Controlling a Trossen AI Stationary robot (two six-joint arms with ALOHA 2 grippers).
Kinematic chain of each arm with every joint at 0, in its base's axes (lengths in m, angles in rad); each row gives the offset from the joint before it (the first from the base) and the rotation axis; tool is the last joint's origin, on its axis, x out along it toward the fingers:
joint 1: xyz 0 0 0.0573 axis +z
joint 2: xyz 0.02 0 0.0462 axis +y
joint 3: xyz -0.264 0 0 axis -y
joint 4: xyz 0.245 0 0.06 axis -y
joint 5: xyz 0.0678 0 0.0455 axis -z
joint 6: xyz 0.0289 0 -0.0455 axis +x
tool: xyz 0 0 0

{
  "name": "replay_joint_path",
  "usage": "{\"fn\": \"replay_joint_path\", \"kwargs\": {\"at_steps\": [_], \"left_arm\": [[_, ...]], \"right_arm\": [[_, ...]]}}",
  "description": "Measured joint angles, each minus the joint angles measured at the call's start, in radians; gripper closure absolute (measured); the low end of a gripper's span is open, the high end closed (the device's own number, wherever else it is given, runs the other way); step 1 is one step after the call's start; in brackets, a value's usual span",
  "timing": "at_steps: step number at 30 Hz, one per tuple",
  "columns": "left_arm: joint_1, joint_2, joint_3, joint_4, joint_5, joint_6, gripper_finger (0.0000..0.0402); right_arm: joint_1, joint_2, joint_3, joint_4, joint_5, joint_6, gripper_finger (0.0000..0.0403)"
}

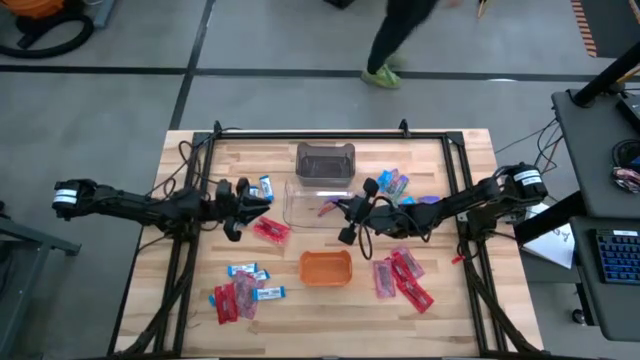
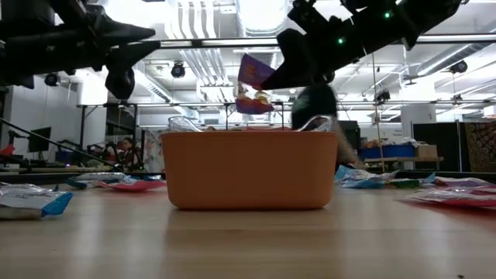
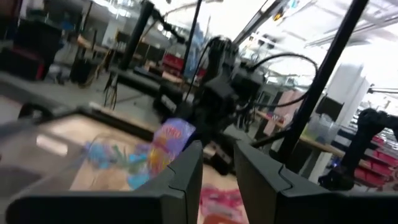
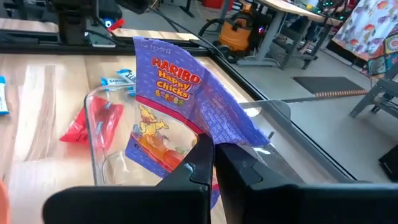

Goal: Sort candy
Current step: Put the blue candy into the clear transparent bin, then put the white chocolate bar into the orange bin

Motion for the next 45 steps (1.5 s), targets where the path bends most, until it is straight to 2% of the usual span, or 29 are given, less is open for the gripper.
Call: {"fn": "replay_joint_path", "kwargs": {"at_steps": [8,11,13,17,20,23,27,30,37,45], "left_arm": [[0.000,-0.002,0.003,-0.037,-0.006,-0.049,0.0324],[0.000,0.002,0.061,-0.115,-0.007,-0.041,0.0324],[0.000,0.003,0.126,-0.244,-0.007,-0.021,0.0324],[0.000,0.008,0.293,-0.642,-0.015,0.039,0.0324],[0.000,0.022,0.416,-0.914,-0.061,0.042,0.0324],[0.000,0.039,0.506,-1.107,-0.078,0.056,0.0324],[0.000,0.055,0.575,-1.263,-0.079,0.055,0.0324],[0.000,0.064,0.611,-1.363,-0.079,0.027,0.0324],[0.000,0.087,0.639,-1.556,-0.078,-0.030,0.0324],[0.000,0.138,0.620,-1.675,-0.078,-0.031,0.0321]], "right_arm": [[0.000,0.000,0.000,-0.008,0.001,-0.012,0.0394],[0.000,0.000,0.000,-0.008,0.001,-0.011,0.0394],[0.000,0.000,0.000,-0.008,0.001,-0.011,0.0393],[0.000,0.000,0.000,-0.012,0.000,-0.010,0.0381],[0.000,0.000,0.000,-0.014,-0.004,-0.006,0.0358],[0.000,0.000,0.000,-0.020,-0.008,0.026,0.0325],[0.000,0.000,0.000,-0.036,-0.008,0.043,0.0283],[0.000,-0.001,0.000,-0.035,-0.008,0.037,0.0268],[0.000,-0.040,0.000,-0.046,-0.025,0.033,0.0264],[0.000,-0.183,0.000,-0.191,-0.085,0.062,0.0262]]}}
